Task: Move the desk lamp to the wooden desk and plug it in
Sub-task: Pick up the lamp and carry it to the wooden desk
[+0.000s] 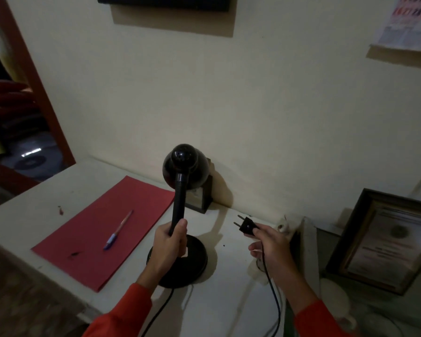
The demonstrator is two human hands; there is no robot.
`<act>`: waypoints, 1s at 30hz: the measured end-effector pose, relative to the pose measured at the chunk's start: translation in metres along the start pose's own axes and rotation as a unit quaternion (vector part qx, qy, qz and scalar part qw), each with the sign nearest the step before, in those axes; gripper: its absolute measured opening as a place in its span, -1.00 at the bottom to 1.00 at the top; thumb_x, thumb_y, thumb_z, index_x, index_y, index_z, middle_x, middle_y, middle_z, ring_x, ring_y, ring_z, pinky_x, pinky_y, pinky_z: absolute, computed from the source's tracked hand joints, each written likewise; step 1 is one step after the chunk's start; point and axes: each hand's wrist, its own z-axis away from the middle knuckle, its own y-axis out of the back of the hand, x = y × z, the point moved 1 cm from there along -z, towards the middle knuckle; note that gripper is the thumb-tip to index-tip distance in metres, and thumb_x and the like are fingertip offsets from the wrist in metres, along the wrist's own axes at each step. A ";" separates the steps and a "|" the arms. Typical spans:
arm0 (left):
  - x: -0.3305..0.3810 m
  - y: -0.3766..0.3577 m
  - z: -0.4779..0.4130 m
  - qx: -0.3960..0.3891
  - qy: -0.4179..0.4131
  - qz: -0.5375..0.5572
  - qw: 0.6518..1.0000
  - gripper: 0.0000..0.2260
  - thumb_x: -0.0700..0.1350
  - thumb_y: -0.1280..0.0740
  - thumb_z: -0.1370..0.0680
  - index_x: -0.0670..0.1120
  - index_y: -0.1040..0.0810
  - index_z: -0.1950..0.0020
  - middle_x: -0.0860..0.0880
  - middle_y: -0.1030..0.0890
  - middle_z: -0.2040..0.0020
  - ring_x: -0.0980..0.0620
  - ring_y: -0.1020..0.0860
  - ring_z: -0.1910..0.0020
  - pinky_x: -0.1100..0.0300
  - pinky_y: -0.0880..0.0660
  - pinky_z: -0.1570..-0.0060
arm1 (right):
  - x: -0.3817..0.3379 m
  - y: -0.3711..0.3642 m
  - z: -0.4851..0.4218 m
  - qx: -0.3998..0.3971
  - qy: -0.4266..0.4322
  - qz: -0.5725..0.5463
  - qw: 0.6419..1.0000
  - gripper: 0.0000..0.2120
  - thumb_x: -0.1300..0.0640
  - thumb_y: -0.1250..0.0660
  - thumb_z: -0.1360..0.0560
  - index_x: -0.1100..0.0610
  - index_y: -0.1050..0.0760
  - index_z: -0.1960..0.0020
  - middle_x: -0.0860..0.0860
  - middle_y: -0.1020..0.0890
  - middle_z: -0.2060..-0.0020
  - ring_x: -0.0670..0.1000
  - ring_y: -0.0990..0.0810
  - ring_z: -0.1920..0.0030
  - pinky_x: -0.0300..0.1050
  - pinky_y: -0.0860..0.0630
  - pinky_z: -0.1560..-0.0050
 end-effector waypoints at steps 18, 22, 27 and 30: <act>0.066 0.021 0.083 -0.106 0.017 0.034 0.994 -0.56 0.02 -0.08 -0.63 -0.12 -0.45 0.38 0.00 -0.40 0.64 0.02 -0.31 0.73 0.33 -0.26 0.68 | -0.041 0.002 0.166 0.032 0.034 -0.095 0.994 -0.79 0.19 -0.19 -0.57 0.08 -0.50 -0.17 0.11 -0.73 0.11 -0.04 -0.57 0.46 -0.26 -0.34 0.56; 0.077 0.015 0.119 -0.149 0.017 0.039 0.988 -0.57 0.04 -0.10 -0.62 -0.13 -0.42 0.38 0.00 -0.39 0.61 0.02 -0.30 0.71 0.34 -0.24 0.68 | -0.043 0.011 0.219 0.050 0.047 -0.088 0.994 -0.79 0.19 -0.18 -0.58 0.07 -0.51 -0.15 0.08 -0.73 0.13 -0.05 -0.56 0.47 -0.28 -0.33 0.59; 0.088 0.004 0.160 -0.221 0.017 0.050 0.974 -0.59 0.17 -0.15 -0.50 -0.11 -0.41 0.39 0.02 -0.37 0.61 0.04 -0.26 0.72 0.33 -0.23 0.68 | -0.044 0.034 0.284 0.097 0.076 -0.083 0.989 -0.80 0.16 -0.22 -0.55 -0.02 -0.57 -0.08 0.05 -0.72 0.10 -0.05 -0.57 0.43 -0.28 -0.35 0.55; 0.093 -0.008 0.184 -0.267 0.018 0.064 0.961 -0.59 0.17 -0.17 -0.50 -0.08 -0.39 0.43 0.03 -0.35 0.63 0.05 -0.24 0.72 0.33 -0.23 0.68 | -0.045 0.051 0.321 0.142 0.093 -0.084 0.982 -0.82 0.15 -0.25 -0.54 -0.04 -0.57 -0.06 0.05 -0.72 0.07 -0.07 -0.58 0.41 -0.29 -0.39 0.54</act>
